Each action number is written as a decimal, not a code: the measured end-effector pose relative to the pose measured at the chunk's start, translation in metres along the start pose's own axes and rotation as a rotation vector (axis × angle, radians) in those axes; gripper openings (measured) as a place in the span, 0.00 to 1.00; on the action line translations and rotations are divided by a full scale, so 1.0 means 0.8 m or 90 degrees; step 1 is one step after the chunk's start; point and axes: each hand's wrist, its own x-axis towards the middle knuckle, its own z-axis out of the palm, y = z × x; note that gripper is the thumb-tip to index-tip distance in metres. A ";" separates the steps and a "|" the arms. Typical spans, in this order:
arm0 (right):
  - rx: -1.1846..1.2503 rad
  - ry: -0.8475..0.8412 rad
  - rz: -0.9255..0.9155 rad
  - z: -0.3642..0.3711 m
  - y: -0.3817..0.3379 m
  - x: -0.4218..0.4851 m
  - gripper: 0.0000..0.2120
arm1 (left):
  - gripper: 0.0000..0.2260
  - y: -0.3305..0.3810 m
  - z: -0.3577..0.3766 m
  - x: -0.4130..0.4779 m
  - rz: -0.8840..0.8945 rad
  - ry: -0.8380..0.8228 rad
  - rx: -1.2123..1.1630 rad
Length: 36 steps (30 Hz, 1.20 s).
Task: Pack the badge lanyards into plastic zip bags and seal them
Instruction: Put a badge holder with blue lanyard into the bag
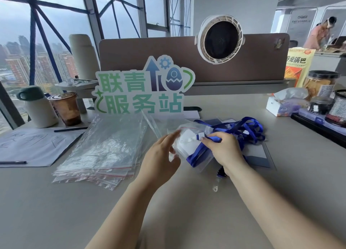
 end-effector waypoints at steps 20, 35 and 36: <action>-0.305 -0.039 -0.328 -0.032 0.019 0.001 0.08 | 0.10 -0.023 0.007 0.005 0.053 0.096 0.001; -0.730 -0.001 -0.499 -0.052 -0.002 0.056 0.07 | 0.03 -0.015 -0.053 0.051 0.015 -0.089 0.227; -0.722 -0.010 -0.500 -0.056 -0.010 0.059 0.04 | 0.03 -0.012 -0.062 0.058 0.010 -0.072 0.216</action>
